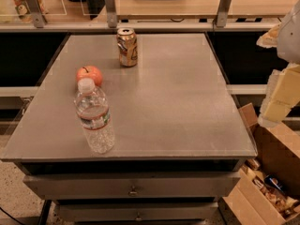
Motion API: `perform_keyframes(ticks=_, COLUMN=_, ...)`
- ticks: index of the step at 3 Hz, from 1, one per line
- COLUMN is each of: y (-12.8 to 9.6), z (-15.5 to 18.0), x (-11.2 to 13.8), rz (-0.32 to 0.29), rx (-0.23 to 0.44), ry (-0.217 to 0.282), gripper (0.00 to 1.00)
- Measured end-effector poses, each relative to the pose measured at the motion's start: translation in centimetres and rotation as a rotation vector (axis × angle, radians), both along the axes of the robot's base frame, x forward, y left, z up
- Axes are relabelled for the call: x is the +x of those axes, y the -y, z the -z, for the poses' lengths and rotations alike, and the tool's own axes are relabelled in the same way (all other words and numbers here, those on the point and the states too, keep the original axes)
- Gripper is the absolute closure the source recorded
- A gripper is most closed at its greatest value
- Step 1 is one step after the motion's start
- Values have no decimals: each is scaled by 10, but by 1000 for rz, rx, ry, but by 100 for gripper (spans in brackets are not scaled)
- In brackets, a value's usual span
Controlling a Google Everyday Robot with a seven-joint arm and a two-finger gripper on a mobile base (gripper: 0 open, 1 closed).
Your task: Knock water bottle over
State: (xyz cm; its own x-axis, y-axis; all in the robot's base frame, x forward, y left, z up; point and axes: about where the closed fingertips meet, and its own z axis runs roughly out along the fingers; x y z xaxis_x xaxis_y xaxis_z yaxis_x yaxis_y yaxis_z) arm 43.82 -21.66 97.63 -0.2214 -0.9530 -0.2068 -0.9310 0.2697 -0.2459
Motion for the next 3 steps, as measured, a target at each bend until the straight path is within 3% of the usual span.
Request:
perform_keyframes(ticks=1, y=0, z=-1, x=0, rz=1, rx=3, ry=3, gripper=0)
perform_keyframes(ticks=2, y=-19, z=9, x=-4, rz=-39, rx=64, ry=-4, gripper=0)
perform_keyframes(ticks=3, y=-64, z=31, x=-23, rz=-118, rx=183, ry=-11, gripper=0)
